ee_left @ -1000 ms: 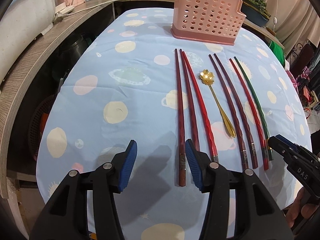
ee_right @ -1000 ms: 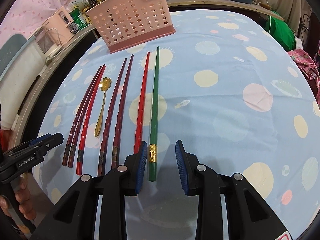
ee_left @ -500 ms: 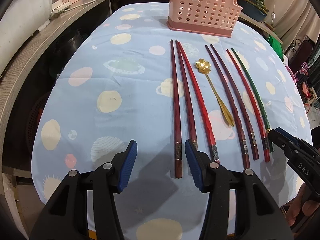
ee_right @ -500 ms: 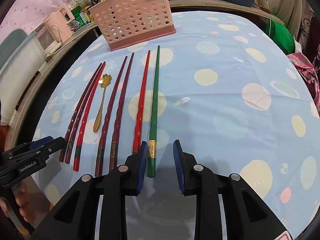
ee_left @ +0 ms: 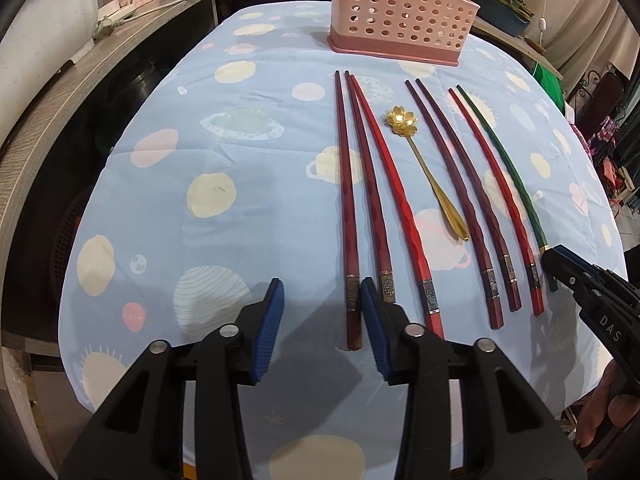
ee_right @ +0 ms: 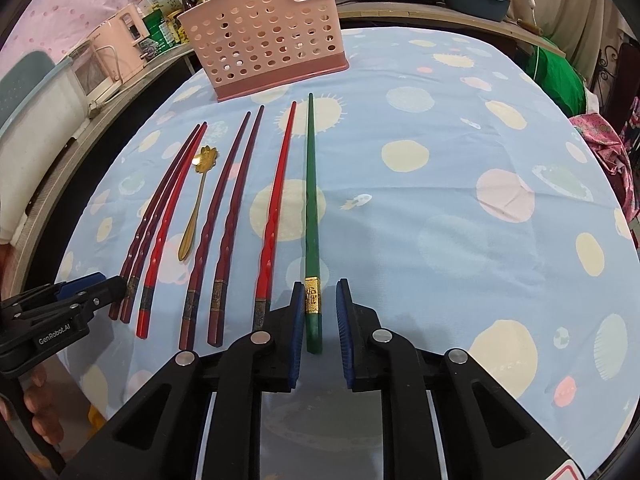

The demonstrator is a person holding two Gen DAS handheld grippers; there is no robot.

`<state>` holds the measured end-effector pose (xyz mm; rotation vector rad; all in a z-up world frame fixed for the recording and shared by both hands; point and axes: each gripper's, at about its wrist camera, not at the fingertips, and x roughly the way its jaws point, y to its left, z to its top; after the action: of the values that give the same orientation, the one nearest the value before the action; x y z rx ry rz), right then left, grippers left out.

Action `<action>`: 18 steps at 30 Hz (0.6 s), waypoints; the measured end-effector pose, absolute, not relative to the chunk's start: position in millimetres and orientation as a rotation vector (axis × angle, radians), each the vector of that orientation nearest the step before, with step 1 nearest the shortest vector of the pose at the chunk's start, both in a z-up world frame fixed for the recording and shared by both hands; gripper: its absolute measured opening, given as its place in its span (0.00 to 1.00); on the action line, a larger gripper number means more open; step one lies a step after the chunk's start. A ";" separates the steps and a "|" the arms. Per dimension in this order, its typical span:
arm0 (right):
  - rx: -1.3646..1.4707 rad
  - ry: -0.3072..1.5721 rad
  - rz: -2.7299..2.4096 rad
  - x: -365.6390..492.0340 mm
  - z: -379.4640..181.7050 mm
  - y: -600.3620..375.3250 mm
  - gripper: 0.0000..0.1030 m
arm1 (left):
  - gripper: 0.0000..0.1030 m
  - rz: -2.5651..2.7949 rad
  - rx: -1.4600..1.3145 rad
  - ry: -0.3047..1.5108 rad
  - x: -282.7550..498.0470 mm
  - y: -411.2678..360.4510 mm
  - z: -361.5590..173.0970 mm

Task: Organize utensils
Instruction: 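Grasp a dark red chopstick with the left gripper while the right grasps a green chopstick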

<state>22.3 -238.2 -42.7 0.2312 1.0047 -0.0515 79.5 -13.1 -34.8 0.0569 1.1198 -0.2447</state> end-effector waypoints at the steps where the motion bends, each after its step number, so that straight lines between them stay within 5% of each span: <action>1: 0.229 1.004 -0.054 22.2 -42.7 -238.2 0.12 | 0.29 -0.247 0.056 1.120 79.4 -13.1 -34.7; 8: 0.236 1.006 -0.060 22.7 -42.9 -240.9 0.08 | 0.08 -0.265 0.057 1.126 79.0 -15.2 -34.5; 18: 0.264 1.009 -0.054 23.0 -43.1 -244.6 0.07 | 0.07 -0.272 0.026 1.149 80.4 -12.7 -33.6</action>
<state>23.0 -244.6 -43.1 0.2645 1.0090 -0.0539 80.4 -12.7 -33.6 0.0259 1.1491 -0.2725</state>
